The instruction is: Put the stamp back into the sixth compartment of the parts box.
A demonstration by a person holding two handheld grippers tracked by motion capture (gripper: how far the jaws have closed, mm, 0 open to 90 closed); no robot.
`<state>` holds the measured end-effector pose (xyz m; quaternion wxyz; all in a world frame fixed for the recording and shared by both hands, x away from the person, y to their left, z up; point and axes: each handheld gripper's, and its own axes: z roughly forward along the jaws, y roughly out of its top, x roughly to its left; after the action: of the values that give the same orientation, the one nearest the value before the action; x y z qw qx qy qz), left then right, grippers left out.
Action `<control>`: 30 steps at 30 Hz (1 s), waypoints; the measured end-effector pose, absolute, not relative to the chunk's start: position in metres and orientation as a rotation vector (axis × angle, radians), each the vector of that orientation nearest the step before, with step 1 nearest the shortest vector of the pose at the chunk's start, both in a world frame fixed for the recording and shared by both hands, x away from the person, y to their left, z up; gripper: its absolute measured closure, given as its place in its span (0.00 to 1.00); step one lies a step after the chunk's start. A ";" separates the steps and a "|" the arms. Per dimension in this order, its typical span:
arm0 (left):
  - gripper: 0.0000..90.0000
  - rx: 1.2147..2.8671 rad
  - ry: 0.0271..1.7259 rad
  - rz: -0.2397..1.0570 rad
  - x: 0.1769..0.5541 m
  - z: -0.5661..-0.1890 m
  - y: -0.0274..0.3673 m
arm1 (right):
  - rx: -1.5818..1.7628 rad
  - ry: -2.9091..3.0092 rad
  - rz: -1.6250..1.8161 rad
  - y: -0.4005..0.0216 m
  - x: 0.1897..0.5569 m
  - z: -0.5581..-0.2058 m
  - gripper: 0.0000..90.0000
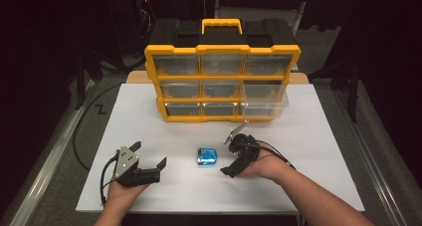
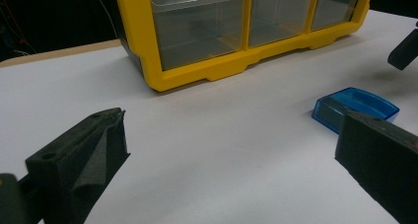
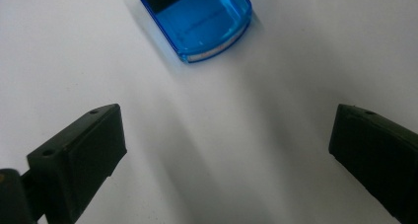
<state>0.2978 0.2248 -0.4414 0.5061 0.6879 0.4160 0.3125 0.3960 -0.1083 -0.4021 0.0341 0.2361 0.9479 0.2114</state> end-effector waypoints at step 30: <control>0.00 1.655 0.993 0.750 0.297 -0.441 0.226 | 0.532 2.994 0.610 -0.055 0.410 -0.407 0.09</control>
<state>0.2966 0.2264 -0.4407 0.5101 0.6874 0.4124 0.3117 0.4104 -0.0545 -0.4073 0.0202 0.1715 0.9652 0.1966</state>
